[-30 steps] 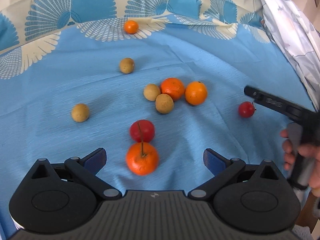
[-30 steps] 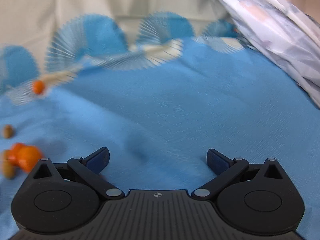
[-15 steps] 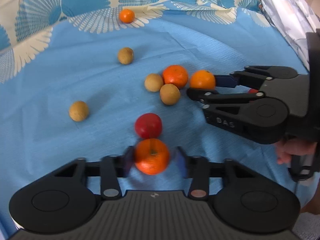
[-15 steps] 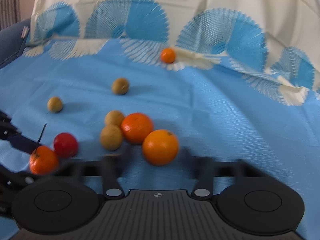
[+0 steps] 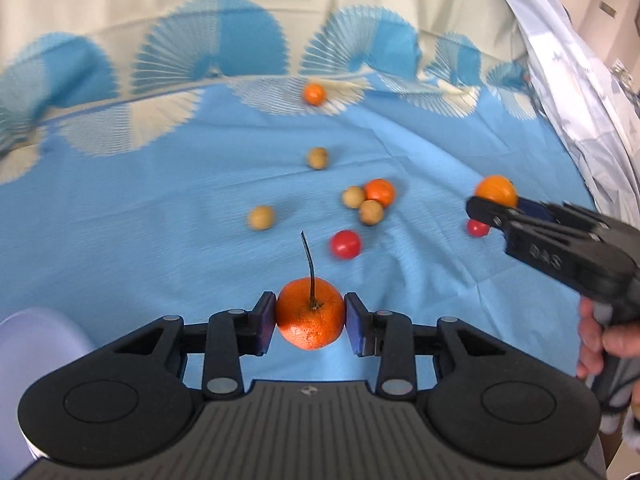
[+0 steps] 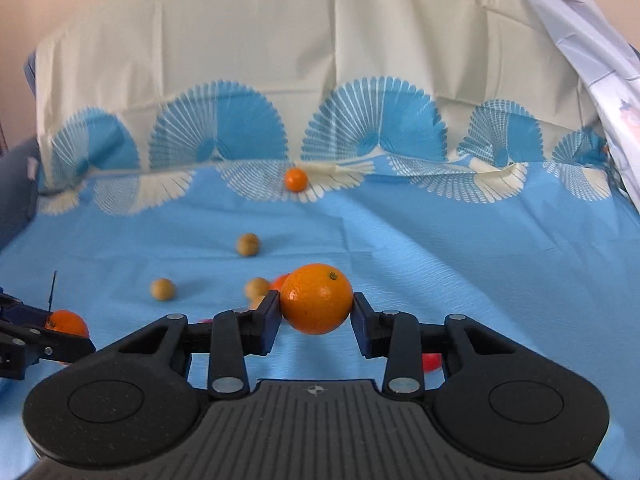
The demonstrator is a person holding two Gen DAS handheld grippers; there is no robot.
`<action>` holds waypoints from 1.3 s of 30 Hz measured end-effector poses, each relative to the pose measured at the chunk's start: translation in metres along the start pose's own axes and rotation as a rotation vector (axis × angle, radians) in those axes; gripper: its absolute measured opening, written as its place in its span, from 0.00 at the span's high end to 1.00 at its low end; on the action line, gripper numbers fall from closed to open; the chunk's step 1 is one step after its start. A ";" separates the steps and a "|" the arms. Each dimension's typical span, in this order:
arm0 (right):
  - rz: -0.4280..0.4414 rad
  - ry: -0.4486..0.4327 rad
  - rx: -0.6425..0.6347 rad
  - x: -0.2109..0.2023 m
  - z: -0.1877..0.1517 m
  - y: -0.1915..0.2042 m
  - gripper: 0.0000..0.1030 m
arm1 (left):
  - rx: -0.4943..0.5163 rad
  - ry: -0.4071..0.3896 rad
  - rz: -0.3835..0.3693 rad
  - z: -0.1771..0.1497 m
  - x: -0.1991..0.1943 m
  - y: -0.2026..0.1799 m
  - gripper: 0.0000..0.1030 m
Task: Organize fruits
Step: 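Carry both tangerines to the plate and open both grippers over it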
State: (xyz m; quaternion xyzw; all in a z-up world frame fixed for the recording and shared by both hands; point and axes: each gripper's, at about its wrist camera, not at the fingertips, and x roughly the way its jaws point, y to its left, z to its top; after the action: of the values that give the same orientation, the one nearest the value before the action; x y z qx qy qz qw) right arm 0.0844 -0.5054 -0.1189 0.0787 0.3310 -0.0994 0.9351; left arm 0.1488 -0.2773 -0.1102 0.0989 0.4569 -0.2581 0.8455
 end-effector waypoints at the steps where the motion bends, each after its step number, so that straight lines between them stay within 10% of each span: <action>1: 0.016 -0.009 -0.002 -0.013 -0.001 0.011 0.62 | -0.001 -0.003 0.021 -0.004 -0.016 0.005 0.61; 16: 0.333 0.065 -0.102 -0.146 -0.043 0.187 0.62 | -0.165 -0.137 0.156 -0.094 -0.198 0.085 0.60; 39: 0.318 0.178 -0.221 -0.127 -0.038 0.279 0.62 | -0.261 -0.129 0.167 -0.112 -0.183 0.172 0.60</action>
State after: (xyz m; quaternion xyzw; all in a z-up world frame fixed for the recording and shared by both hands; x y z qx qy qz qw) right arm 0.0310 -0.2097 -0.0446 0.0352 0.4046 0.0937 0.9090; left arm 0.0765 -0.0237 -0.0343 0.0090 0.4216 -0.1313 0.8972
